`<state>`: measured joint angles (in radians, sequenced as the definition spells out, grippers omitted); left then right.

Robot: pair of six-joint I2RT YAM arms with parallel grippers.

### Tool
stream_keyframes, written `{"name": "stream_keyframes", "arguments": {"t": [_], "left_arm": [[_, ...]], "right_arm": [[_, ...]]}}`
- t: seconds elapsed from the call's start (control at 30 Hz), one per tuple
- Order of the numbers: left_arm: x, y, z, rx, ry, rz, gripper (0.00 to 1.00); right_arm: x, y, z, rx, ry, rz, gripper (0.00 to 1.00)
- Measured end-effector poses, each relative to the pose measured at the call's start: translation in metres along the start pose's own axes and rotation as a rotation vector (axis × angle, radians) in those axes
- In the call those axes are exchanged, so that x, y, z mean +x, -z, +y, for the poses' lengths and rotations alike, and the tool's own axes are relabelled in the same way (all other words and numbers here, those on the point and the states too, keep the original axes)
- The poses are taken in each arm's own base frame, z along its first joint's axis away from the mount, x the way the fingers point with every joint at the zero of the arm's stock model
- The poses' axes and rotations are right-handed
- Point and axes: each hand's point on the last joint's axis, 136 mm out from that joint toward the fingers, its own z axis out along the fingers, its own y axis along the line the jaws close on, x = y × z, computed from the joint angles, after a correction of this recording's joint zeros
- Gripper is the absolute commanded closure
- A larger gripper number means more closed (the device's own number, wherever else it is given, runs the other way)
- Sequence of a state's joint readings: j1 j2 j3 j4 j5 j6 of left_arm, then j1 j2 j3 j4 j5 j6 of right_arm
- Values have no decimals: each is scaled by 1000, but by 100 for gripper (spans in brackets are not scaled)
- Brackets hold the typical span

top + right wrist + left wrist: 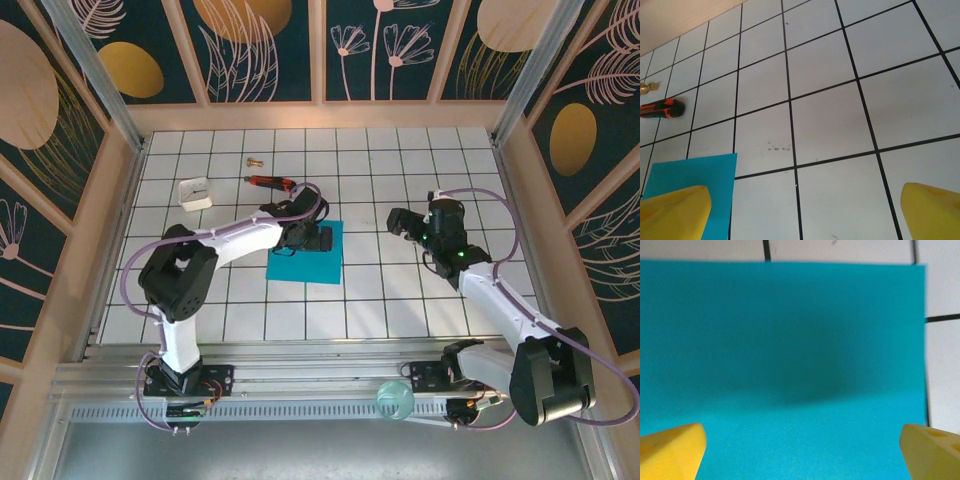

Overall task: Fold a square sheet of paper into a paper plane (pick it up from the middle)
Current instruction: First fold the square sheet of paper in half at the center of the table.

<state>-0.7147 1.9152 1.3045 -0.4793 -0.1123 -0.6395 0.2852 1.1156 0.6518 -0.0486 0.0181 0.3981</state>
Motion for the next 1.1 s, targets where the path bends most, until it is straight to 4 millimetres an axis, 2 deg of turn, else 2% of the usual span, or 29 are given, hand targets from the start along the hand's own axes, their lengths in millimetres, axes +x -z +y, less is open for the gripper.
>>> {"name": "stream_keyframes", "arguments": {"t": [0.2, 0.43, 0.63, 0.8, 1.1], "left_arm": [[8, -21, 3, -52, -5, 70, 1], [4, -18, 0, -60, -8, 80, 1], [14, -28, 4, -86, -18, 114, 1], [14, -29, 4, -89, -21, 114, 2], [15, -30, 6, -90, -21, 109, 8]], "right_arm": [[-6, 0, 3, -34, -11, -12, 2], [-12, 1, 5, -64, -21, -26, 2], [-13, 1, 7, -80, -23, -29, 2], [-10, 0, 7, -82, -23, -23, 2], [-9, 0, 5, -78, -25, -21, 2]]}}
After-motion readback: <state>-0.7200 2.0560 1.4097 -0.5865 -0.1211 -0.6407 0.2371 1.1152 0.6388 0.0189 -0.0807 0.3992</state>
